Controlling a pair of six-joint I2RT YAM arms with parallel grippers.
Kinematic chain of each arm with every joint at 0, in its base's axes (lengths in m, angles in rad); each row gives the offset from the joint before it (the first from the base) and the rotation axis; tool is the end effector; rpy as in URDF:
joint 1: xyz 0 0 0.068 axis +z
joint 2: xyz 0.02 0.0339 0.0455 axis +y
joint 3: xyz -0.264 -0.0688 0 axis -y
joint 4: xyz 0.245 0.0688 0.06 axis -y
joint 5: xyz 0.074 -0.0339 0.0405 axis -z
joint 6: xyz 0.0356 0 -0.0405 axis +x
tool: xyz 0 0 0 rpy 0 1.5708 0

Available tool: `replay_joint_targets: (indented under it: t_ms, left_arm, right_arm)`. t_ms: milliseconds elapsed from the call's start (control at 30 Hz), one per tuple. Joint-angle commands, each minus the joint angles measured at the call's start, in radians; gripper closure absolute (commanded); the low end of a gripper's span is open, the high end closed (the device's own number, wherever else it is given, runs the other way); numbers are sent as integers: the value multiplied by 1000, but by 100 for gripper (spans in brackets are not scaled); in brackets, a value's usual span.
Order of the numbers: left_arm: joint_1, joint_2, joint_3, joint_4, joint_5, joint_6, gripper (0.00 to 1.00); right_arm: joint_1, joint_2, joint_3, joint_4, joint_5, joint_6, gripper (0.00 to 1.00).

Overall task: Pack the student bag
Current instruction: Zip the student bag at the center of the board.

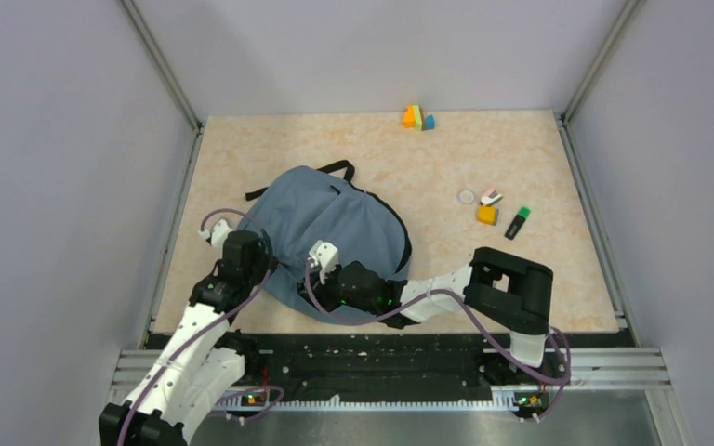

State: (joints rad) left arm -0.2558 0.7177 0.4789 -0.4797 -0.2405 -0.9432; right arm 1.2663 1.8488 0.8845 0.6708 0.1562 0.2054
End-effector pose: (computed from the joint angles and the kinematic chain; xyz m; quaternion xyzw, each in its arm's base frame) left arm 0.1522 -0.0310 0.2160 -0.3513 0.8344 -0.1414 0.4004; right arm 0.1210 0.3665 0.1687 -0.3649 0.7140 0.3525 0.4826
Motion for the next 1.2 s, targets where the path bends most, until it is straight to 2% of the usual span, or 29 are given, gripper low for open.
replay_joint_targets:
  t_ms: [0, 133, 200, 333, 733, 1167]
  left_arm:
    - [3, -19, 61, 52, 18, -18, 100]
    - [3, -17, 60, 48, 23, -25, 100]
    - [3, -18, 57, 47, 24, -28, 100]
    - [6, -15, 55, 52, 8, -20, 100]
    - [32, 32, 129, 47, -23, 65, 100]
    - [61, 15, 131, 93, -27, 179, 100]
  right_arm:
    - [-5, 45, 49, 67, 13, -122, 53]
    - [-4, 72, 71, 76, 17, -146, 57]
    - [-5, 76, 73, 87, 23, -148, 63]
    - [-5, 62, 65, 70, 38, -149, 99]
    - [5, -86, -129, 73, 68, -77, 100]
    - [52, -159, -180, 26, 43, -65, 100]
